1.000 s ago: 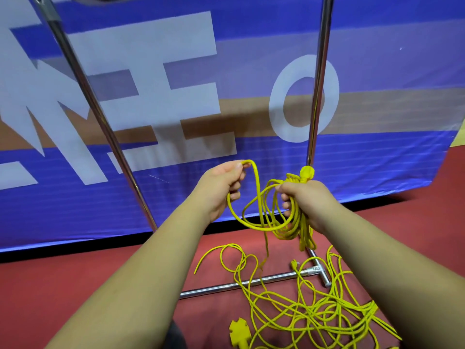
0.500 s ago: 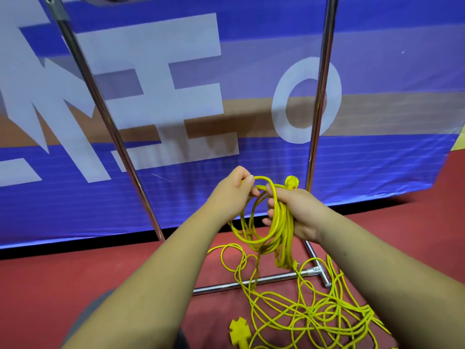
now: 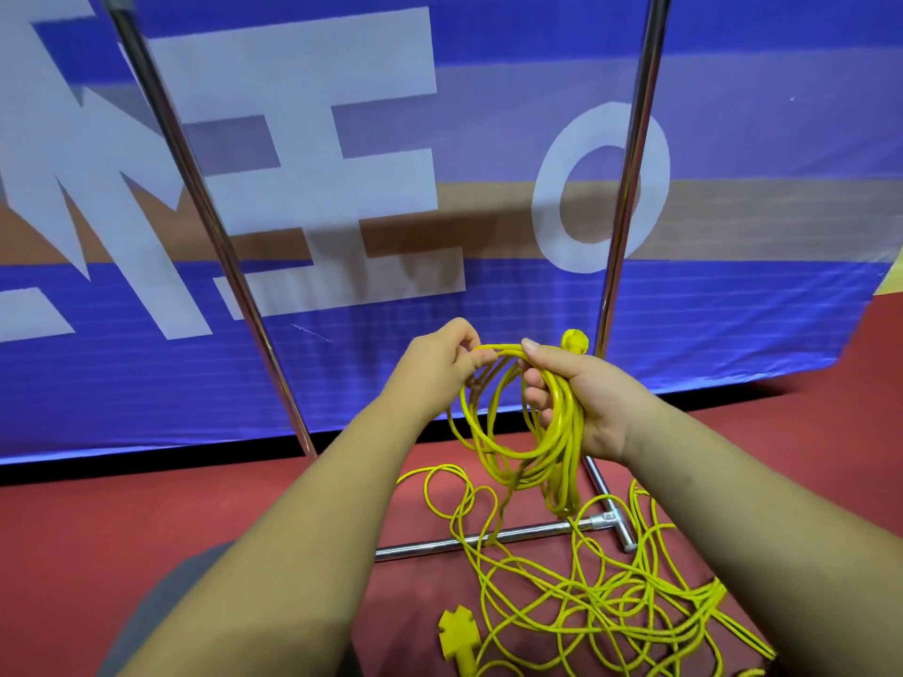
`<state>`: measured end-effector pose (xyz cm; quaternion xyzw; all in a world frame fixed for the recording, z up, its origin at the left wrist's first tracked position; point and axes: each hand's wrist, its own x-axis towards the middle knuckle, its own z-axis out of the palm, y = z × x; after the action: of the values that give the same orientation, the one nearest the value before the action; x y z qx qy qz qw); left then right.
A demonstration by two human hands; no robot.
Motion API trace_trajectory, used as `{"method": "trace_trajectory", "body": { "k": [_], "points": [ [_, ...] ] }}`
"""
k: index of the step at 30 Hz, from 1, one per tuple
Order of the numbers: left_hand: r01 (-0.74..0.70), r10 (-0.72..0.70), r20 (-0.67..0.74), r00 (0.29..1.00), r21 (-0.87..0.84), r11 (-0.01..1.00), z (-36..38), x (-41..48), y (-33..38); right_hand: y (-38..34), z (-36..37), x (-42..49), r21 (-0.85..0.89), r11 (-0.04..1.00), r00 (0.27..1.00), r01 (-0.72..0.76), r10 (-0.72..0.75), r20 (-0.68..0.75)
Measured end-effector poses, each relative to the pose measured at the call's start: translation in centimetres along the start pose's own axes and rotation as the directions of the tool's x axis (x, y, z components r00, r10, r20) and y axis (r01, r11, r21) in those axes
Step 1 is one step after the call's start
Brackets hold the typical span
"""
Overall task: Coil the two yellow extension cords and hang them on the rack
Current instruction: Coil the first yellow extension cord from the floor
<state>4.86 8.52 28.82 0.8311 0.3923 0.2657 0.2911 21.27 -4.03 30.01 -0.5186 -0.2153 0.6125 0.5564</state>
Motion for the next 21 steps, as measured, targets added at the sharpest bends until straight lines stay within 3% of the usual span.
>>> {"method": "trace_trajectory", "body": {
  "k": [3, 7, 10, 13, 18, 20, 21],
  "points": [
    [0.192, -0.151, 0.175, 0.973, -0.251, 0.949, 0.1, -0.3, 0.3, 0.0, -0.3, 0.1, 0.006, 1.000, 0.998, 0.027, -0.027, -0.065],
    [0.479, -0.338, 0.365, 0.867, -0.425, 0.768, 0.3, -0.7, 0.3, -0.4, -0.7, 0.3, 0.071, 0.994, 0.994, 0.077, -0.071, -0.078],
    [0.487, -0.379, 0.307, 0.873, -0.516, 0.704, 0.1, -0.6, 0.9, -0.6, -0.6, 0.2, 0.089, 0.992, 0.995, 0.090, -0.085, -0.052],
    [0.487, -0.446, 0.251, 0.859, -0.669, 0.561, -0.1, -0.3, 1.6, -0.7, -0.3, 0.1, 0.125, 0.987, 0.994, 0.102, -0.096, -0.047],
    [0.440, -0.516, 0.335, 0.788, -0.893, 0.092, -0.7, 0.0, 2.2, -0.9, 0.1, -0.4, 0.171, 0.980, 0.994, 0.105, -0.107, 0.003],
    [0.425, -0.510, 0.345, 0.788, -0.904, 0.047, -1.0, -0.1, 2.3, -0.9, 0.1, -0.5, 0.173, 0.979, 0.994, 0.109, -0.111, 0.003],
    [0.426, -0.505, 0.327, 0.799, -0.900, 0.092, -1.1, -0.1, 2.5, -0.9, 0.1, -0.6, 0.171, 0.979, 0.994, 0.110, -0.112, 0.000]
  ]
}}
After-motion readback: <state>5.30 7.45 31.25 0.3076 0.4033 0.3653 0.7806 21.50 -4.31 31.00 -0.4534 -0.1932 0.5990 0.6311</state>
